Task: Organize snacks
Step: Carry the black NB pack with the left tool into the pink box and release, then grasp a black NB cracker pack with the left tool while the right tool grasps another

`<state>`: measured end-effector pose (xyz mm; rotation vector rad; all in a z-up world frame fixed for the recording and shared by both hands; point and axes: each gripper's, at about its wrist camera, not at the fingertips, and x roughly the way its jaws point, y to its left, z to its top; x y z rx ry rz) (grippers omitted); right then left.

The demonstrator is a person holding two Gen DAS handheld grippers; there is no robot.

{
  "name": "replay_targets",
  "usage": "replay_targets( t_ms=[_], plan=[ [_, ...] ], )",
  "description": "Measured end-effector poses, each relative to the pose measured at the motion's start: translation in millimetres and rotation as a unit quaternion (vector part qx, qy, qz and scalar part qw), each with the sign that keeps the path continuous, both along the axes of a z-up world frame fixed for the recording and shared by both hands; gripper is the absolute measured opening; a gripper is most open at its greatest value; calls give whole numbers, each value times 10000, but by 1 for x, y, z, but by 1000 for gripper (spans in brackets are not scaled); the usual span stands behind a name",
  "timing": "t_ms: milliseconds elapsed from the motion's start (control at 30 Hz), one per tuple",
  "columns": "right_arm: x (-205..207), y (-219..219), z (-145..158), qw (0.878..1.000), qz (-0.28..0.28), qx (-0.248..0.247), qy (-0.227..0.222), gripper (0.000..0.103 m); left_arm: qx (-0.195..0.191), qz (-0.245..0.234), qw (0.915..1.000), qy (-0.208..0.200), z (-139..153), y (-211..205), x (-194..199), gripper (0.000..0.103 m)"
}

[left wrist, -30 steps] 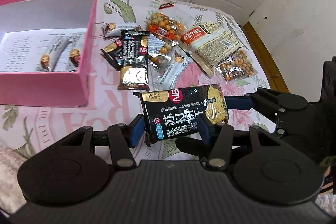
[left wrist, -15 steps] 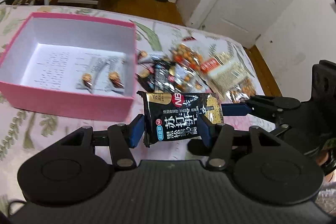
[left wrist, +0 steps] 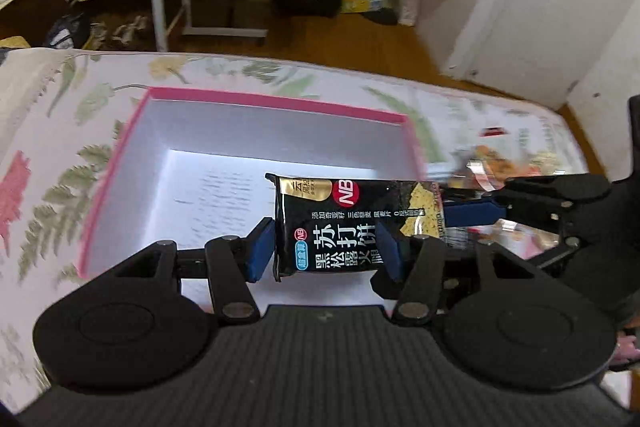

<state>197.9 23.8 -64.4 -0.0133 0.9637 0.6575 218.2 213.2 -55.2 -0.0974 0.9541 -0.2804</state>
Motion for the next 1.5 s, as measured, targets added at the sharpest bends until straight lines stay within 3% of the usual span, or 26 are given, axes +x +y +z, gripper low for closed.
replay_targets(
  t_ms=[133,267,367,500,567,667,833,1000,1133,1300,1500],
  plan=[
    [37,32,-27,9993,105,-359,10,77,61,205,9993,301,-31,18,42,52],
    [66,50,-50,9978,180,-554,304,77,99,307,9985,432,-55,30,71,52],
    [78,57,-62,9962,149,-729,444,80,134,424,9979,479,-69,33,81,57],
    [70,45,-54,9962,170,-670,538,80,598,855,9934,473,-65,29,72,60],
    [56,30,-39,9977,137,-460,485,80,501,745,9955,305,-55,28,58,66],
    [28,7,-9,9994,147,-304,114,81,483,642,9966,206,-39,23,42,67],
    [-11,-39,44,9972,78,-466,-588,83,336,154,9993,72,-1,2,13,67],
    [-27,-86,81,9921,-157,-629,-1069,90,265,-455,9984,-199,36,-33,-16,66],
    [-20,-116,100,9918,-527,-765,-878,90,281,-920,9948,-345,53,-70,-35,65],
    [-11,-141,100,9911,-780,-1012,-385,90,245,-1261,9907,-445,56,-116,-47,64],
    [-12,-177,61,9954,-873,-353,-180,86,-71,-1409,9895,-299,30,-153,-46,63]
  ],
)
